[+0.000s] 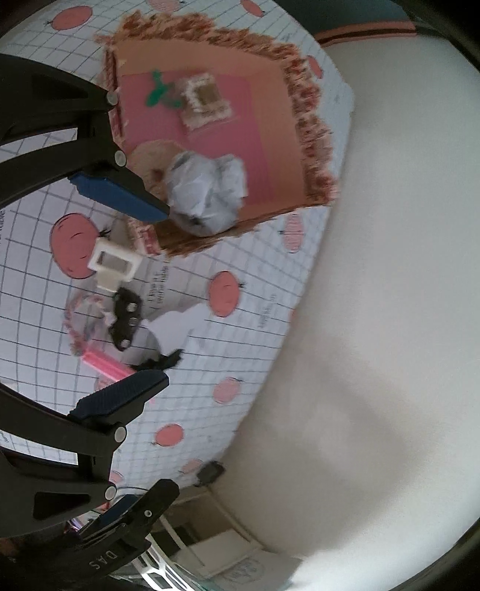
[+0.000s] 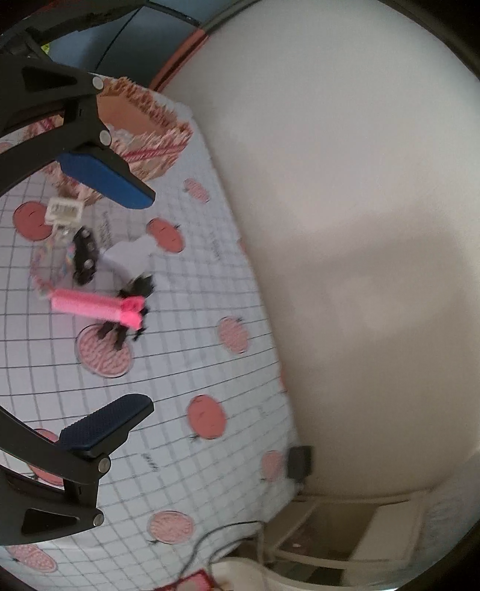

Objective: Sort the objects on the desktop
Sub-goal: 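Move both tools away from the box toward the pink roller and white clip, then lower the right gripper onto the pink hair roller and close it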

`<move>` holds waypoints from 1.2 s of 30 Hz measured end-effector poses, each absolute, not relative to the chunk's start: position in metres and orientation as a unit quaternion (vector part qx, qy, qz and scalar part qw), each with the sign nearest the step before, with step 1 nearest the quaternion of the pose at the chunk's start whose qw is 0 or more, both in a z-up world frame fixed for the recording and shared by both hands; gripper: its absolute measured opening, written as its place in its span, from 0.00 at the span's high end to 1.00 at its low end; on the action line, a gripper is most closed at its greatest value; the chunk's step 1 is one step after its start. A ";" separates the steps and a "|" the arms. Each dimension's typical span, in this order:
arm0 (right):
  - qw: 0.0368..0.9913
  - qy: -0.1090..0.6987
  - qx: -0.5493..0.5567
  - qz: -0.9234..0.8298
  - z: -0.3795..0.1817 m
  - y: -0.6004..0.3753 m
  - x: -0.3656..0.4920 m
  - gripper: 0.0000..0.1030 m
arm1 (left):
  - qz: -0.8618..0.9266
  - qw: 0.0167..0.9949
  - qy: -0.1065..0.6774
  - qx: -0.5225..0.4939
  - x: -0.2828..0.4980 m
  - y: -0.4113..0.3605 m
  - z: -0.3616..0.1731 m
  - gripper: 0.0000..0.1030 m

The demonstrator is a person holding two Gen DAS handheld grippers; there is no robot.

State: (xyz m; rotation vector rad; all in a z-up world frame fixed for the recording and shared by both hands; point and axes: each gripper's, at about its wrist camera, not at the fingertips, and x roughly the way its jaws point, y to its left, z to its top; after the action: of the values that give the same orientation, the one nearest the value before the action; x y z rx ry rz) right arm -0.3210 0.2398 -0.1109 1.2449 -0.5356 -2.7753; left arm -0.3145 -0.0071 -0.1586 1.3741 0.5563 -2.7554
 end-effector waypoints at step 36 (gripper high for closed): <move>0.014 -0.181 0.548 -0.817 -0.211 0.226 -0.339 0.01 | -0.809 0.051 0.156 0.565 -0.331 -0.002 -0.249 0.16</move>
State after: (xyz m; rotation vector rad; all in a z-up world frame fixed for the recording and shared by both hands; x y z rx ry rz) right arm -0.3387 0.2256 -0.2105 1.7059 -0.5650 -2.5438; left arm -0.3308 -0.0020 -0.2492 1.7195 0.4740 -2.4615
